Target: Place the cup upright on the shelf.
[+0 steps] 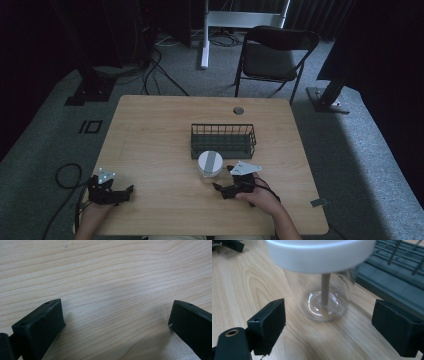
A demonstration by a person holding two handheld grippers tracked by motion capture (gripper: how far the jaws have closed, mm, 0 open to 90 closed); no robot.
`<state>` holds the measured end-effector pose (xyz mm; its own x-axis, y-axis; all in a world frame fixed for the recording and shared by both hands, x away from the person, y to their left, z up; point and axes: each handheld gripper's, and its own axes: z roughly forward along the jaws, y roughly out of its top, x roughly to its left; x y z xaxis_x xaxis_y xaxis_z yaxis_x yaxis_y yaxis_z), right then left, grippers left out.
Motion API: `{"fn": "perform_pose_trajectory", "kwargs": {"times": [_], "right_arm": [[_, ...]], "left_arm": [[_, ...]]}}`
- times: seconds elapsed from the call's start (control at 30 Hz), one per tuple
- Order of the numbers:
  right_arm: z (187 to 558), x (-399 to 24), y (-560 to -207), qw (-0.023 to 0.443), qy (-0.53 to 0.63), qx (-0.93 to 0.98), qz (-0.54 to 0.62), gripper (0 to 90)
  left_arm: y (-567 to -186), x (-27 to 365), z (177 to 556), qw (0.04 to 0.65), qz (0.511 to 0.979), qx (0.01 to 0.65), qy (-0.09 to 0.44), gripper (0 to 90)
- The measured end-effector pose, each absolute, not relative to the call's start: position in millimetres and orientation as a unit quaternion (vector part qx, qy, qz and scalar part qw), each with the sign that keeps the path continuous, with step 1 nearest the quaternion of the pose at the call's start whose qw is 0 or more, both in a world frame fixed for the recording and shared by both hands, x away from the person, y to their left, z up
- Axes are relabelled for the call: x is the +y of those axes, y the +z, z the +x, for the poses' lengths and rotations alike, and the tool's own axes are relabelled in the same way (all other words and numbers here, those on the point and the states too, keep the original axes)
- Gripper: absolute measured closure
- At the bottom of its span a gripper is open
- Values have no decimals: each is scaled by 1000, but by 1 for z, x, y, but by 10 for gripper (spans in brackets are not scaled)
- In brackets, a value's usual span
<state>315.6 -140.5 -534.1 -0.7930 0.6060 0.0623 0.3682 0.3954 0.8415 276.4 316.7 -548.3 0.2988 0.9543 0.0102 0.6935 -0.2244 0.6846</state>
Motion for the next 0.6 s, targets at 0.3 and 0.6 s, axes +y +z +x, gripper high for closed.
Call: {"fn": "perform_pose_trajectory", "kwargs": {"times": [0.3,0.6], "right_arm": [[319,-127,-530,130,472,824,285,136],[325,-116,-527,132,489,814,286,135]], "left_arm": [[-548,317,276,294,750,549,222,1],[-548,317,276,294,750,549,222,1]]}}
